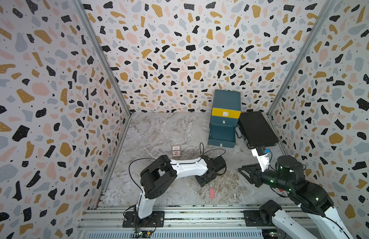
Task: Put the binder clips in the drawer according to color
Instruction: Pick up the binder clip at the center of the board.
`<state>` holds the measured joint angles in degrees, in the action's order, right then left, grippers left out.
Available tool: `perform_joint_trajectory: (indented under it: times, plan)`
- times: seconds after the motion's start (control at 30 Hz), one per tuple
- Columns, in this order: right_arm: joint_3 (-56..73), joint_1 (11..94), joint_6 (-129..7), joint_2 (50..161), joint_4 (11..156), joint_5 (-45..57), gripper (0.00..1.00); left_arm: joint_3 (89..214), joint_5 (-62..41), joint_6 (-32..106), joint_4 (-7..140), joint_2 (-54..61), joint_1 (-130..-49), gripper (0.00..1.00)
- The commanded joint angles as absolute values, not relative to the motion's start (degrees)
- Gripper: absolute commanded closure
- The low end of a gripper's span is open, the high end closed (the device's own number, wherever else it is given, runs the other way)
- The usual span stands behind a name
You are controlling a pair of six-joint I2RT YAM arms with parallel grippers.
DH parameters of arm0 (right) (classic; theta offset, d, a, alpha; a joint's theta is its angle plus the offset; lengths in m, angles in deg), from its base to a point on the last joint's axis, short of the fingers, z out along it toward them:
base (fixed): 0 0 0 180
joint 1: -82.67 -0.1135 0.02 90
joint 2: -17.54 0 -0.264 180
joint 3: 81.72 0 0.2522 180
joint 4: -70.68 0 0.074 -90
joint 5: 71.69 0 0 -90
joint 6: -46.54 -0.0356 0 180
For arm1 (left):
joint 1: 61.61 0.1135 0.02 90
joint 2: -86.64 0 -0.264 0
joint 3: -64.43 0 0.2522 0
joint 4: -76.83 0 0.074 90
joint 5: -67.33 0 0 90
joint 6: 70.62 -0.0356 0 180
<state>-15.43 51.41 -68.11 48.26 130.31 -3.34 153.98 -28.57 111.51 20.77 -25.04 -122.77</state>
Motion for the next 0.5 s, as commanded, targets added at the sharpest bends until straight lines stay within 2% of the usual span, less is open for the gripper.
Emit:
perform_joint_trajectory:
  times: [0.0, 0.17, 0.47]
  plan:
    - [-15.22, 51.21, -68.6, 47.69, 130.19, -3.83, 0.62, 156.65, -35.14, 107.09, 19.18, -25.07, -121.49, 0.54]
    - [-15.49, 51.18, -68.51, 47.77, 130.14, -3.8, 0.62, 157.86, -41.28, 101.8, 21.16, -23.73, -120.93, 0.59]
    - [-15.53, 51.18, -68.34, 48.21, 130.12, -3.49, 0.62, 163.19, -51.96, 92.61, 21.51, -22.89, -120.93, 0.6]
